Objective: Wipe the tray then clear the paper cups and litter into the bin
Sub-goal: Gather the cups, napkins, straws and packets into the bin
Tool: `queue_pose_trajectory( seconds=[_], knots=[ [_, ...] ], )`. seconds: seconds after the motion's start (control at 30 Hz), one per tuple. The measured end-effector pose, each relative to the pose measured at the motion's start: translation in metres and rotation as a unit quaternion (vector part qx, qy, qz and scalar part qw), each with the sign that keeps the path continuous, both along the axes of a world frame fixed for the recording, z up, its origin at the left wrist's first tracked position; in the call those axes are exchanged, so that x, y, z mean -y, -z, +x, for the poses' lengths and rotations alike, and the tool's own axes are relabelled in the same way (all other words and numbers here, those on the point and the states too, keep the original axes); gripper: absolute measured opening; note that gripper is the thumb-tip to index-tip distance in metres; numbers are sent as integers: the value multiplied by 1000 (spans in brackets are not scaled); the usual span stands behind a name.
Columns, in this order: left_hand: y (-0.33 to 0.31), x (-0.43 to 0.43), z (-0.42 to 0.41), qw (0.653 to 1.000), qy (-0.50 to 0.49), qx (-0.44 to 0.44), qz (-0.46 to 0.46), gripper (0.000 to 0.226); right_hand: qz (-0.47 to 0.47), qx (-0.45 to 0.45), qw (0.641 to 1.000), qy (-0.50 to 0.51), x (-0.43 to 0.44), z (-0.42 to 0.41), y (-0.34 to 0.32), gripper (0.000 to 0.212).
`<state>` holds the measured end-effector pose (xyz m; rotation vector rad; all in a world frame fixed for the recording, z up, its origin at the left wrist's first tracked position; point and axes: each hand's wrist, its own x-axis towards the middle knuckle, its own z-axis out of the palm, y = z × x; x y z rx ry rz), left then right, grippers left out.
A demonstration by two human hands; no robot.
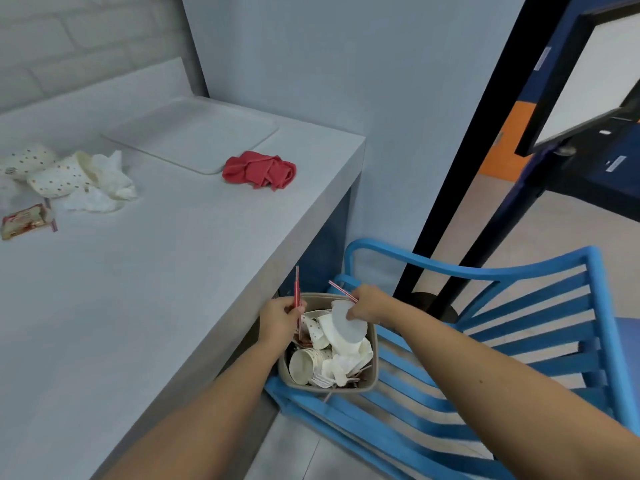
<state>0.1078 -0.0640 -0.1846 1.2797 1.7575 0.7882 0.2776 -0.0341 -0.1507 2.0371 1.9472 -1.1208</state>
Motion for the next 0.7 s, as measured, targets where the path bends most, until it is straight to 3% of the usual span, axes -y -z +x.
queue_pose_trajectory(
  seconds=[0.17, 0.33, 0.5, 0.7],
  knots=[
    [27, -6, 2, 999, 8, -42, -16, 23, -8, 0, 1000, 8, -1, 4, 26, 18],
    [32, -8, 6, 999, -5, -42, -23, 43, 0, 0, 1000, -2, -1, 5, 39, 39],
    [29, -13, 3, 999, -15, -34, -16, 49, 9, -13, 1000, -24, -1, -4, 49, 22],
    [19, -13, 6, 999, -1, -51, 3, 48, 52, -48, 997, 9, -5, -13, 55, 35]
  ],
)
